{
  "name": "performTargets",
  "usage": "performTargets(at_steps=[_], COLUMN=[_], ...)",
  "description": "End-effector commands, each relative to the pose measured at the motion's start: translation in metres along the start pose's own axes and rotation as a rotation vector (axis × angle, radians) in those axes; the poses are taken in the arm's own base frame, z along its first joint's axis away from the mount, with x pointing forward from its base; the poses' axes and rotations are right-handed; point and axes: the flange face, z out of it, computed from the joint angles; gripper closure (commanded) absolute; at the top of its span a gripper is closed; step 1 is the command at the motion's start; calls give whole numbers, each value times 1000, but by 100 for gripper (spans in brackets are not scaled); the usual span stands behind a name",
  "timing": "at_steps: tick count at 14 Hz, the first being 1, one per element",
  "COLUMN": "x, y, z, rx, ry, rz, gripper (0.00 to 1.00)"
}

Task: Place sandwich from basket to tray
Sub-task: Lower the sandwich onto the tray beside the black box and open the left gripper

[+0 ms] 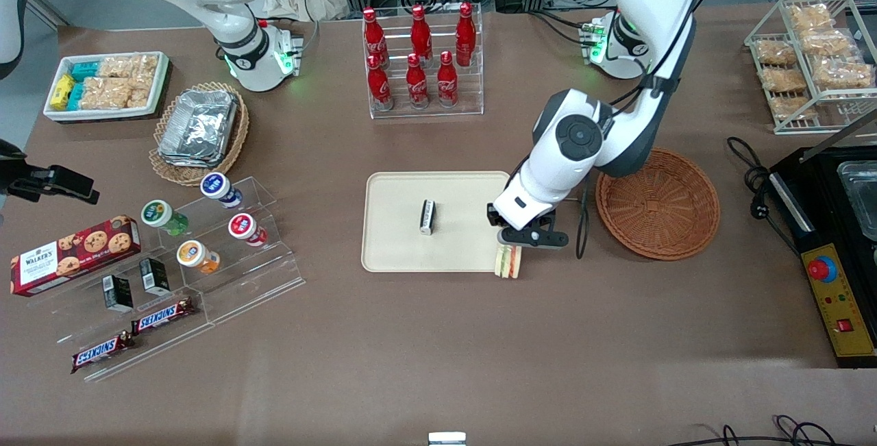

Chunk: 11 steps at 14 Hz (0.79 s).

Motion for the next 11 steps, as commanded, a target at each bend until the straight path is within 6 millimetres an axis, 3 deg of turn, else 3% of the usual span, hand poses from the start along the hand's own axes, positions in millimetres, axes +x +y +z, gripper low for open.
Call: performTargets(at_steps=[1, 3, 7, 8, 9, 11], x=[-14, -22, -31, -33, -35, -37], y=[9, 18, 12, 11, 10, 10], z=[29, 45, 69, 71, 74, 75], rx=[1, 1, 17, 21, 24, 27], ry=[12, 10, -7, -12, -17, -21], rz=[-29, -48, -59, -69, -70, -92], gripper=[100, 100, 98, 60, 2, 1])
